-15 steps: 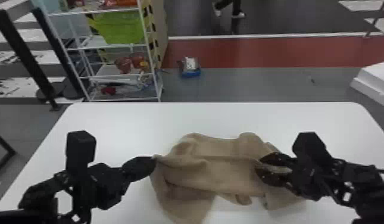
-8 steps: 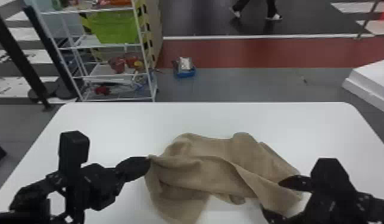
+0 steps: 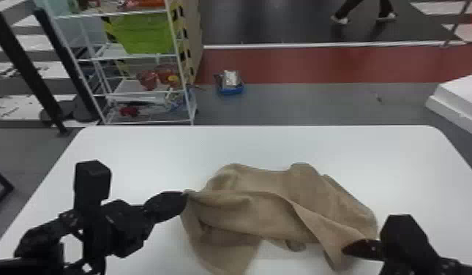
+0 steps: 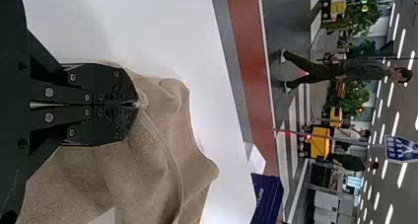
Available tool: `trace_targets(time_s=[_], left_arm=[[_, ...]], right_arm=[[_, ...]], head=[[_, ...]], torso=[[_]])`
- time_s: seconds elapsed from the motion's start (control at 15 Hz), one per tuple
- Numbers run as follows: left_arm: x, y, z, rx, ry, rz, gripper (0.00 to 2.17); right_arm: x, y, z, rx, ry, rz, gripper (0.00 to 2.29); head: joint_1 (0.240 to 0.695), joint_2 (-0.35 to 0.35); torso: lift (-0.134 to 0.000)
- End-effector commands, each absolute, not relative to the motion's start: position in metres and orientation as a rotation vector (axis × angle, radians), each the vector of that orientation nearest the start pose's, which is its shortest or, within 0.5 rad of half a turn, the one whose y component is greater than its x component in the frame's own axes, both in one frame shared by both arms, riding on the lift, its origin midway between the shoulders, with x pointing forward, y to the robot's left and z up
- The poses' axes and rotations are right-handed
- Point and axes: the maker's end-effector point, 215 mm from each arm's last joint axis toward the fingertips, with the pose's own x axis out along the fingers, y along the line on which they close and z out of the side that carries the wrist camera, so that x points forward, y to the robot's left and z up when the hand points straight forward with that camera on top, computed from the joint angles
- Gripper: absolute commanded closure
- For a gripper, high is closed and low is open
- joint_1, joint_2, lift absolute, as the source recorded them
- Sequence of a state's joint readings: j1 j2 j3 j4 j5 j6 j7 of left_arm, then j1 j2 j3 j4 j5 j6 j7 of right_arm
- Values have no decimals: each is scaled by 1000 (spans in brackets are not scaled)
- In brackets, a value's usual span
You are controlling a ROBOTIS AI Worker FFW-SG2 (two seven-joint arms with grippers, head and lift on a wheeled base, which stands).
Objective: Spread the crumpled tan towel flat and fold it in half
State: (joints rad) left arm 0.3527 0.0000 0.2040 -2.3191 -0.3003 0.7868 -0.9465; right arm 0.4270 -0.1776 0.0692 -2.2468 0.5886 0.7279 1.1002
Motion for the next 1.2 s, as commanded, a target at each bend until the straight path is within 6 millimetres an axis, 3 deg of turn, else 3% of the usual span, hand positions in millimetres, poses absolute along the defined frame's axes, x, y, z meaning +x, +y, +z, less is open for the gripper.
trace_targets(time_s=[0.0, 0.6, 0.8, 0.87, 1.0, 1.13], left_arm=[[413, 209, -364, 64, 492, -559, 1878], [417, 215, -364, 71, 481, -551, 1878], [417, 215, -362, 73, 479, -552, 1878], [417, 215, -361, 73, 476, -551, 1878], [418, 216, -359, 75, 472, -551, 1878], [417, 217, -348, 85, 455, -548, 1878]], right_arm=[[344, -146, -456, -390, 751, 858, 282], [359, -155, -459, -419, 761, 821, 593], [363, -160, -456, -424, 752, 812, 886], [367, -163, -452, -424, 741, 800, 1058], [378, -174, -437, -417, 699, 757, 1139], [394, -189, -398, -346, 604, 725, 1136]], head=[[695, 91], [695, 92], [695, 90], [695, 87], [695, 81], [695, 70]], torso=[[-123], [-123], [-123], [-123], [-123], [-123]])
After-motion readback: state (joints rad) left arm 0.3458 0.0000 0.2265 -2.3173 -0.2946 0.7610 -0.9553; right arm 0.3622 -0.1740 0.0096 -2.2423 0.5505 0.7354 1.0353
